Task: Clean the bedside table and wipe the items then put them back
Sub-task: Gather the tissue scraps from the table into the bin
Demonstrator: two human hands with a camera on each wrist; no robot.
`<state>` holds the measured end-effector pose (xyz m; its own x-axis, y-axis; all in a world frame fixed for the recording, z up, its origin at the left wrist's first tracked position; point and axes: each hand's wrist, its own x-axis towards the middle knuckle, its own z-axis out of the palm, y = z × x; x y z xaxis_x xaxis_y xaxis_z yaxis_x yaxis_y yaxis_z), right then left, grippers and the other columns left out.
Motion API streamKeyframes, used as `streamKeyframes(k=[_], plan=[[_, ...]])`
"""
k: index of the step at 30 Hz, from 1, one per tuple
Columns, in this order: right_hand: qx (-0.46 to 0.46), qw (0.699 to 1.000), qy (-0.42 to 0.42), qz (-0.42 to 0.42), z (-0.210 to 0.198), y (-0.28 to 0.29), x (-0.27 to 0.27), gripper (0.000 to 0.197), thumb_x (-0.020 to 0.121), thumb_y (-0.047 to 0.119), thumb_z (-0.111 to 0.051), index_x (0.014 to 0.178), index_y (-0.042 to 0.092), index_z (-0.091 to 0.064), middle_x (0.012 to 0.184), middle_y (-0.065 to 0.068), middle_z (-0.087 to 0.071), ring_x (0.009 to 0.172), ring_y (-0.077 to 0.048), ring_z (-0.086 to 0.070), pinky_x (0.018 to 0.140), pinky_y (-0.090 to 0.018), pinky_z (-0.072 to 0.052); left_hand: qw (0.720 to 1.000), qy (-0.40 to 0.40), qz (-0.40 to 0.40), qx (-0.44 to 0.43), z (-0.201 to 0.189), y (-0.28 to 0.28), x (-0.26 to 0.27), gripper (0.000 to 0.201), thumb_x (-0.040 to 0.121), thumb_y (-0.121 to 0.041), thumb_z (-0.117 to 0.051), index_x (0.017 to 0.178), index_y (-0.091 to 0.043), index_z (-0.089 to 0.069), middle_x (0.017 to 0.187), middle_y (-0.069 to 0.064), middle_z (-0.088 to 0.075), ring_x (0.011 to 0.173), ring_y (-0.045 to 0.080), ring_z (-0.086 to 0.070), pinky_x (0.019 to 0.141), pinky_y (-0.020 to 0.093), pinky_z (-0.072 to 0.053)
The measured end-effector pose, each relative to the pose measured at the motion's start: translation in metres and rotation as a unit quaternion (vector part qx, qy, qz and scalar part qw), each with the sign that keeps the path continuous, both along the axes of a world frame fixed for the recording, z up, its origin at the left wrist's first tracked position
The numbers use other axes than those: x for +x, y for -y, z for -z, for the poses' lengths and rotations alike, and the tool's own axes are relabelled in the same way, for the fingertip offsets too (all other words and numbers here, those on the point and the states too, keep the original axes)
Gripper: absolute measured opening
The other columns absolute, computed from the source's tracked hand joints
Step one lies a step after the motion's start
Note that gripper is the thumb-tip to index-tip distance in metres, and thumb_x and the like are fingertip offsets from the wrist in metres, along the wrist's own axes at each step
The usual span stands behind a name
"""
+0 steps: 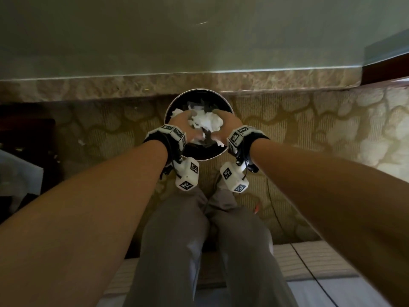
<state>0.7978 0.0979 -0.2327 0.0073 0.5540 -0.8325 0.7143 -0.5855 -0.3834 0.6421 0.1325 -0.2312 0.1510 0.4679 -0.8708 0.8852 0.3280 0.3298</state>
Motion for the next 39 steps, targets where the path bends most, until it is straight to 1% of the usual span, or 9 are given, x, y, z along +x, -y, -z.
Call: streamKeyframes(k=[3, 7, 14, 20, 25, 29, 33, 36, 39], plan=[[0.0, 1.0, -0.007, 0.001, -0.007, -0.002, 0.004, 0.082, 0.08, 0.019, -0.077, 0.151, 0.018, -0.035, 0.145, -0.006, -0.049, 0.132, -0.026, -0.048, 0.105, -0.034, -0.044, 0.999, -0.01, 0.031, 0.013, -0.008, 0.001, 0.0, 0.078, 0.081, -0.024, -0.078, 0.148, -0.021, -0.039, 0.146, 0.009, -0.047, 0.132, 0.03, -0.047, 0.106, 0.037, -0.042], [-0.023, 0.999, 0.005, -0.025, -0.024, -0.01, 0.009, 0.081, 0.082, 0.013, -0.072, 0.152, 0.023, -0.033, 0.146, -0.007, -0.048, 0.126, -0.027, -0.053, 0.1, -0.036, -0.049, 1.0, 0.003, 0.019, 0.011, -0.029, -0.001, 0.0, 0.088, 0.078, -0.023, -0.081, 0.153, -0.02, -0.033, 0.149, 0.009, -0.046, 0.132, 0.031, -0.048, 0.108, 0.042, -0.043], [-0.006, 0.997, 0.007, -0.079, -0.084, -0.019, 0.009, 0.059, 0.084, 0.025, -0.07, 0.139, 0.023, -0.049, 0.139, -0.006, -0.054, 0.122, -0.027, -0.055, 0.101, -0.037, -0.047, 0.997, -0.01, 0.053, 0.053, -0.095, -0.005, -0.006, 0.074, 0.083, -0.022, -0.077, 0.146, -0.013, -0.04, 0.14, 0.014, -0.052, 0.127, 0.033, -0.051, 0.105, 0.043, -0.044], [0.032, 0.989, 0.022, -0.141, -0.196, -0.022, -0.002, 0.048, 0.088, 0.027, -0.064, 0.135, 0.02, -0.055, 0.134, -0.008, -0.059, 0.118, -0.03, -0.057, 0.1, -0.042, -0.049, 0.994, 0.0, 0.041, 0.1, -0.206, 0.005, -0.031, 0.08, 0.083, -0.031, -0.077, 0.15, -0.015, -0.036, 0.15, 0.012, -0.043, 0.134, 0.032, -0.044, 0.104, 0.039, -0.041], [0.07, 0.971, 0.051, -0.224, -0.307, -0.023, -0.024, 0.041, 0.091, 0.03, -0.062, 0.131, 0.02, -0.058, 0.124, -0.006, -0.063, 0.107, -0.03, -0.062, 0.091, -0.038, -0.053, 0.991, -0.014, 0.018, 0.133, -0.316, 0.02, -0.058, 0.081, 0.082, -0.032, -0.079, 0.15, -0.013, -0.038, 0.151, 0.013, -0.042, 0.135, 0.033, -0.044, 0.108, 0.044, -0.041], [0.087, 0.948, 0.062, -0.298, -0.39, -0.031, -0.052, 0.047, 0.094, 0.03, -0.061, 0.137, 0.013, -0.054, 0.137, -0.01, -0.057, 0.12, -0.03, -0.057, 0.097, -0.034, -0.047, 0.985, -0.015, -0.017, 0.17, -0.402, 0.03, -0.086, 0.082, 0.082, -0.032, -0.078, 0.151, -0.018, -0.036, 0.154, 0.011, -0.039, 0.136, 0.032, -0.043, 0.108, 0.041, -0.04], [0.123, 0.931, 0.082, -0.334, -0.469, -0.035, -0.082, 0.051, 0.09, 0.028, -0.067, 0.135, 0.01, -0.053, 0.132, -0.009, -0.057, 0.117, -0.031, -0.057, 0.087, -0.035, -0.046, 0.971, -0.041, -0.026, 0.234, -0.483, 0.036, -0.117, 0.084, 0.083, -0.031, -0.078, 0.152, -0.017, -0.033, 0.157, 0.009, -0.034, 0.142, 0.029, -0.035, 0.113, 0.036, -0.032], [0.136, 0.891, 0.118, -0.417, -0.497, -0.048, -0.113, 0.059, 0.08, 0.04, -0.069, 0.136, 0.031, -0.051, 0.13, -0.002, -0.059, 0.102, -0.032, -0.061, 0.087, -0.041, -0.054, 0.964, -0.063, -0.033, 0.257, -0.533, 0.042, -0.15, 0.083, 0.085, -0.033, -0.076, 0.153, -0.016, -0.032, 0.158, 0.008, -0.033, 0.144, 0.027, -0.033, 0.115, 0.034, -0.027], [0.178, 0.881, 0.088, -0.429, -0.558, -0.055, -0.156, 0.058, 0.081, 0.045, -0.07, 0.133, 0.028, -0.051, 0.127, 0.0, -0.056, 0.106, -0.029, -0.059, 0.092, -0.045, -0.051, 0.953, -0.084, -0.06, 0.284, -0.578, 0.05, -0.189, 0.082, 0.084, -0.032, -0.077, 0.152, -0.016, -0.034, 0.157, 0.008, -0.035, 0.143, 0.026, -0.034, 0.114, 0.032, -0.027]])
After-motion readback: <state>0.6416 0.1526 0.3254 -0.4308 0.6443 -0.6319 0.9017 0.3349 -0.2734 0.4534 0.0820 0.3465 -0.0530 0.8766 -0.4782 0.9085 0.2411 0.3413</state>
